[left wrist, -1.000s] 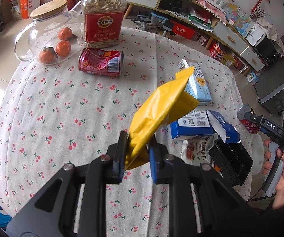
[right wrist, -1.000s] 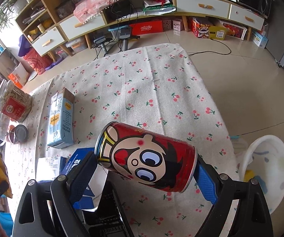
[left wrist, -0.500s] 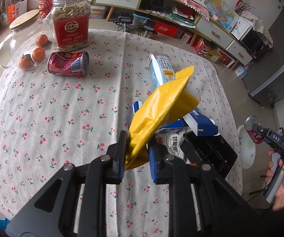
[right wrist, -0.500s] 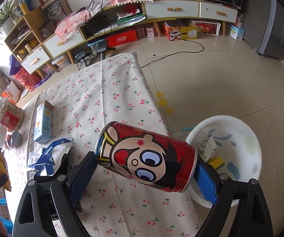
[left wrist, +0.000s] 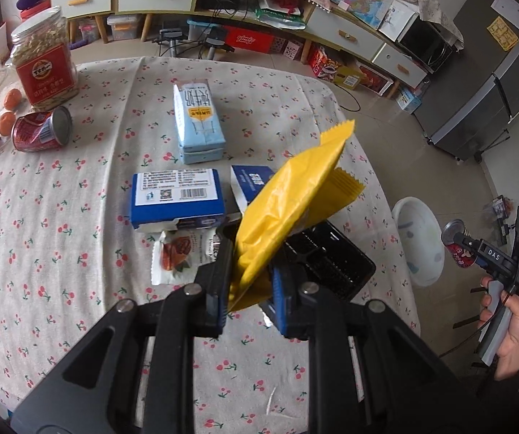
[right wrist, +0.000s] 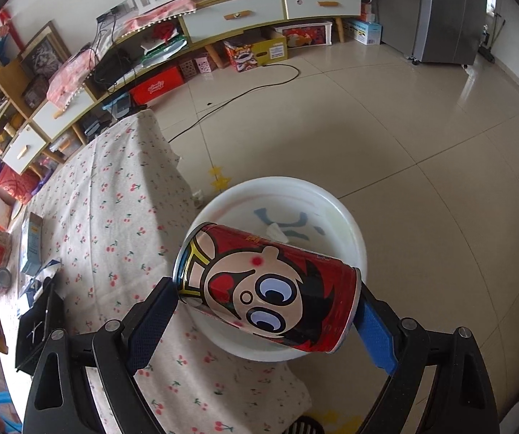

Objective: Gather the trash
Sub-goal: 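Carry the can and yellow wrapper to the bucket and release both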

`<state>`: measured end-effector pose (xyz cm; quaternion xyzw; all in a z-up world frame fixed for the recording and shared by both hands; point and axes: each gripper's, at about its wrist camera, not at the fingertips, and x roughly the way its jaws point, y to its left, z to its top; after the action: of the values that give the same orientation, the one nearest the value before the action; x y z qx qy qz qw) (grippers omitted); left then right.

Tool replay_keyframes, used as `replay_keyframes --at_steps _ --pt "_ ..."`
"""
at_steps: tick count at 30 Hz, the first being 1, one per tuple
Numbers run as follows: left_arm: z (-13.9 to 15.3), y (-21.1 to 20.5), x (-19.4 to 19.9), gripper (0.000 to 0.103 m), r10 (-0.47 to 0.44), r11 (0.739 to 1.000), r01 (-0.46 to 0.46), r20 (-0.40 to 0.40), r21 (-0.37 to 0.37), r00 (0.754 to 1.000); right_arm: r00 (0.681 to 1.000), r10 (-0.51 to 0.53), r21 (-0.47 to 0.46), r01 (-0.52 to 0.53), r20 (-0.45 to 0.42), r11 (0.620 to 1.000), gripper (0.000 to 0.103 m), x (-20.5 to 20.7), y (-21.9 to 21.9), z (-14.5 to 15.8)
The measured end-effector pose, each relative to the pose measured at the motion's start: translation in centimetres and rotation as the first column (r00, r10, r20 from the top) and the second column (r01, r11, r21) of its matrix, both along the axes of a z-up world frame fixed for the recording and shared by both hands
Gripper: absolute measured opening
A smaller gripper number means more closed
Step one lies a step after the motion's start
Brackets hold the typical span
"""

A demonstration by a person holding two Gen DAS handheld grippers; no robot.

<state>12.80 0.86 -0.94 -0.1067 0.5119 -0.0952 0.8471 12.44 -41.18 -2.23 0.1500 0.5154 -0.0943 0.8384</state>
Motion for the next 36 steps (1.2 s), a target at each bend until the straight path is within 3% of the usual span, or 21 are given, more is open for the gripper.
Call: replay_keyframes --at_steps 12,19,26,28,30,32,36 --pt "-0.4 -14.0 2.3 0.022 -0.205 0.979 0.205 0.003 0.006 0.979 0.996 -0.087 0.049 0.088 -0.022 0.995 0.093 -2.6 -7.0 -1.7" --pt "-3.5 -22.0 3.8 0.022 -0.301 0.953 0.301 -0.053 0.000 0.952 0.994 -0.100 0.062 0.102 -0.032 0.993 0.093 -3.0 -8.7 -2.3" --pt "-6.1 -25.6 5.1 0.023 -0.337 0.941 0.336 -0.095 -0.031 0.937 0.993 -0.106 0.061 0.108 -0.042 0.992 0.093 -3.0 -9.5 -2.7" --pt "-6.3 -26.3 5.4 0.029 -0.359 0.933 0.355 -0.091 -0.059 0.929 0.993 -0.109 0.063 0.112 -0.045 0.992 0.093 -2.9 -9.5 -2.8" --pt "-6.3 -26.5 5.6 0.065 -0.364 0.931 0.359 -0.101 -0.061 0.926 0.993 -0.108 0.065 0.111 -0.045 0.992 0.093 -2.6 -9.3 -2.8" --pt "-5.6 -26.3 5.4 0.081 -0.343 0.939 0.342 -0.083 -0.034 0.936 0.993 -0.106 0.062 0.109 -0.044 0.992 0.093 -2.5 -9.1 -2.8" --pt "-4.5 -25.0 4.8 0.081 -0.330 0.944 0.331 -0.077 0.002 0.941 0.994 -0.098 0.061 0.101 -0.047 0.993 0.093 -2.1 -8.6 -2.8"
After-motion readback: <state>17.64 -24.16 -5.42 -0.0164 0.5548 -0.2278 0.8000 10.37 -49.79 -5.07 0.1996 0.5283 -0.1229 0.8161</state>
